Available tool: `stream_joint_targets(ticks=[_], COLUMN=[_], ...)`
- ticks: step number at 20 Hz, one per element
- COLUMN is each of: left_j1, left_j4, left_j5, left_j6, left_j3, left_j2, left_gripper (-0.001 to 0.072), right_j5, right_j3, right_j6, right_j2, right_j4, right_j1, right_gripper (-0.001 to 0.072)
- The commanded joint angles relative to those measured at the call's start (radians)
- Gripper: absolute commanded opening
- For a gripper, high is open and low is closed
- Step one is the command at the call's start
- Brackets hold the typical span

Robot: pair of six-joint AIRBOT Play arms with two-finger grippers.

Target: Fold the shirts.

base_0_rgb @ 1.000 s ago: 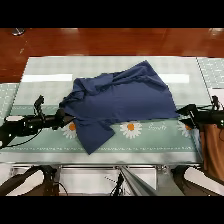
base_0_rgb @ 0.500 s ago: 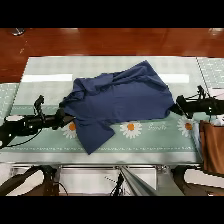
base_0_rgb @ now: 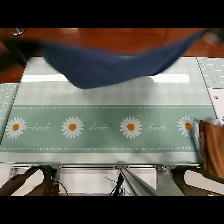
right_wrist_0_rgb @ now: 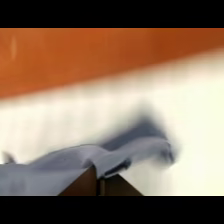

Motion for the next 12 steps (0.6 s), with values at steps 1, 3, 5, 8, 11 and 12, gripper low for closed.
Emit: stream_joint_targets(ticks=[1, 3, 5, 8, 11, 12], left_j1=[0.005, 0.006, 0.005, 0.005, 0.005, 0.005], left_j4=[0.356, 0.657, 0.858, 1.056, 1.204, 1.241], left_j5=[0.076, -0.008, -0.080, -0.110, -0.183, -0.203], left_j6=[-0.305, -0.406, -0.426, -0.437, -0.438, -0.451], left_j3=[0.506, 0.718, 0.828, 0.838, 0.837, 0.830], left_j2=[0.050, 0.091, 0.166, 0.320, 0.436, 0.465], left_gripper=[0.0018, 0.0019, 0.0019, 0.0019, 0.0019, 0.0019], right_j5=[0.069, 0.104, 0.113, 0.138, 0.175, 0.192], right_j3=[0.313, 0.271, 0.217, 0.187, 0.187, 0.187], right_j6=[0.064, 0.051, 0.046, 0.078, 0.106, 0.110], right_j2=[0.156, 0.309, 0.457, 0.618, 0.704, 0.715], right_j4=[-0.065, -0.099, -0.161, -0.275, -0.371, -0.391], right_j1=[0.021, 0.021, 0.021, 0.021, 0.021, 0.021], right_gripper=[0.0016, 0.0017, 0.0016, 0.0017, 0.0017, 0.0017])
